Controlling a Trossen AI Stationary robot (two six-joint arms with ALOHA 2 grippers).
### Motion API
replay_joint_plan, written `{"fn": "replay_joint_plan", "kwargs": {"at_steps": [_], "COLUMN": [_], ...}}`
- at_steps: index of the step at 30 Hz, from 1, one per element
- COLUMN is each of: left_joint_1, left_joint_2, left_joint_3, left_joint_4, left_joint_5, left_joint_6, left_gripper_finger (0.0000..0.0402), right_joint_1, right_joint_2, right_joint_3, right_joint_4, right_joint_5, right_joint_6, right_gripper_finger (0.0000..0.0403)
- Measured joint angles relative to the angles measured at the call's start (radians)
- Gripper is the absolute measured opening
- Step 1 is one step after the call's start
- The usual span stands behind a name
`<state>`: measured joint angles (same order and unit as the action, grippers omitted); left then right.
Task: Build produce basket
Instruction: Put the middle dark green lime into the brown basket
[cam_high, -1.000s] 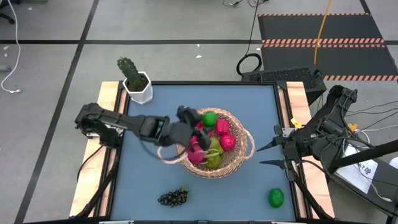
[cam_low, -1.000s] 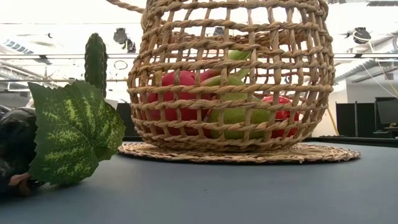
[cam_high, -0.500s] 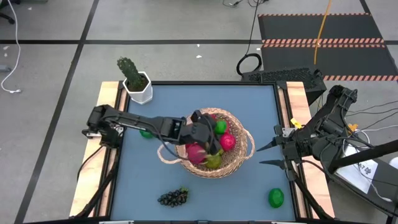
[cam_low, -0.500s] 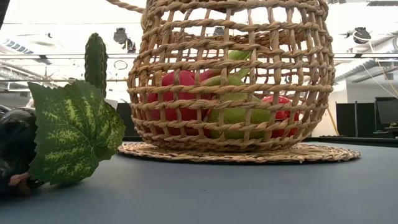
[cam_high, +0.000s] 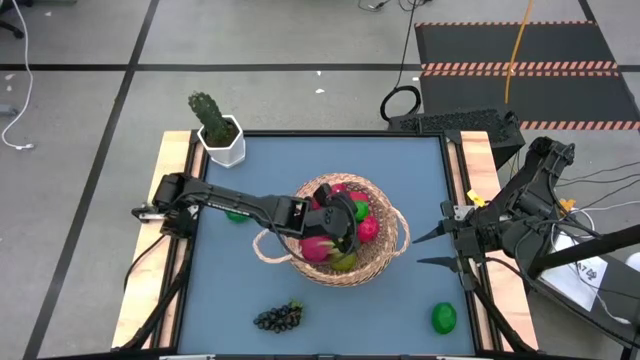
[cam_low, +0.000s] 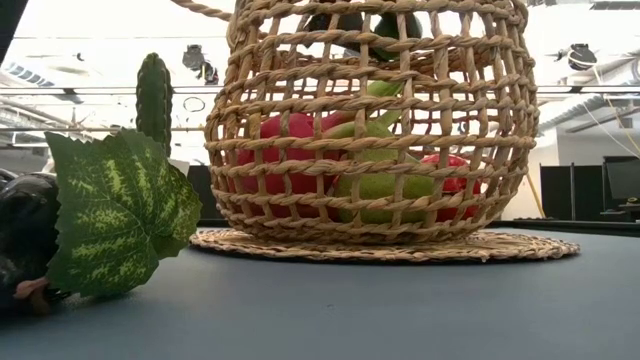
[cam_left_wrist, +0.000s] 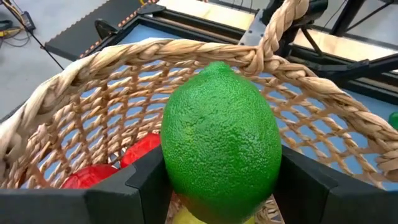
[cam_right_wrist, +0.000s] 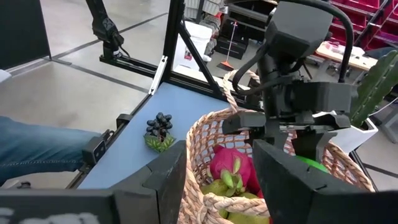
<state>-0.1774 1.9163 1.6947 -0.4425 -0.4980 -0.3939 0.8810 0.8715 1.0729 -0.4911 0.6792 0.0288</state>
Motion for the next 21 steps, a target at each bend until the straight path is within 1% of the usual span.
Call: {"fn": "replay_joint_plan", "kwargs": {"at_steps": [7, 16, 21], "left_joint_1": [-0.004, -0.004, -0.004], "left_joint_2": [0.002, 0.015, 0.030], "left_joint_3": [0.000, 0.001, 0.001], "left_joint_4": [-0.001, -0.007, -0.013], "left_joint_5": [0.027, 0.032, 0.060], "left_joint_6": [0.058, 0.089, 0.130], "left_gripper_finger": [0.0230, 0.0230, 0.0230], "right_joint_1": [0.000, 0.000, 0.000], "right_joint_2": [0.000, 0.000, 0.000], "right_joint_3": [0.000, 0.000, 0.000], "right_joint_4": [0.000, 0.001, 0.001], "right_joint_5": [0.000, 0.000, 0.000], "right_joint_6": [-0.007, -0.007, -0.011], "right_gripper_finger": [0.0180, 0.0180, 0.0180]}}
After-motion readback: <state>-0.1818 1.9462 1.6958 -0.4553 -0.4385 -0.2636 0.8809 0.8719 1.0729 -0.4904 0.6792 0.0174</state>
